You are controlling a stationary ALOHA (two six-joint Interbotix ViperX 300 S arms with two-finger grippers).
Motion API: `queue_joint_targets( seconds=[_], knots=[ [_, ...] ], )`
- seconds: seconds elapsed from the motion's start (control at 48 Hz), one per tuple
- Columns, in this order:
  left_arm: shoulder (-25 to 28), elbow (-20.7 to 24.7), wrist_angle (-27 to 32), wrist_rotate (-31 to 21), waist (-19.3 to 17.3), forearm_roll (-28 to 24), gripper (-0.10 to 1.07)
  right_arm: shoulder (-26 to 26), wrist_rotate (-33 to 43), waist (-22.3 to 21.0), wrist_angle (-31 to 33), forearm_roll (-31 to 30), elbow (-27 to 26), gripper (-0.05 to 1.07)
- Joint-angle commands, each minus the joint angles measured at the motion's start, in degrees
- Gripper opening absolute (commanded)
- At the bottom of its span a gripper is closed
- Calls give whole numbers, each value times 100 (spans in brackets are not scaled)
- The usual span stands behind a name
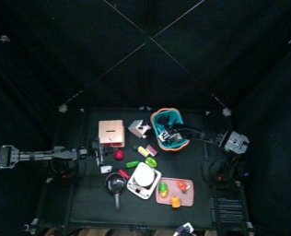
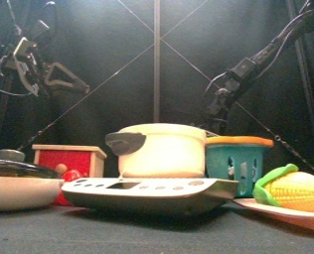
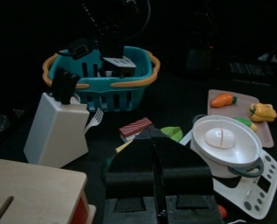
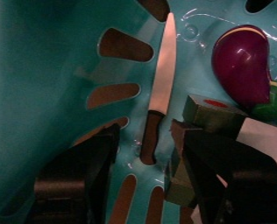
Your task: Grab pairing knife
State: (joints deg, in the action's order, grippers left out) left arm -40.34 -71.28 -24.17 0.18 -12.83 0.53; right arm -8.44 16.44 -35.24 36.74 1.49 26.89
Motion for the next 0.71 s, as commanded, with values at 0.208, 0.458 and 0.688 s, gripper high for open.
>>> queue_joint_targets(
  seconds=[0.208,0.458,0.688],
  knots=[
    [9,70,-26,9,-18,0,1,-167,-18,-26,-26,-79,62,81],
    [9,70,-26,0,-18,9,1,-202,-9,-105,-26,-79,123,71],
    [9,70,-35,0,-18,9,1,-246,0,-229,-114,-79,229,71]
  ],
)
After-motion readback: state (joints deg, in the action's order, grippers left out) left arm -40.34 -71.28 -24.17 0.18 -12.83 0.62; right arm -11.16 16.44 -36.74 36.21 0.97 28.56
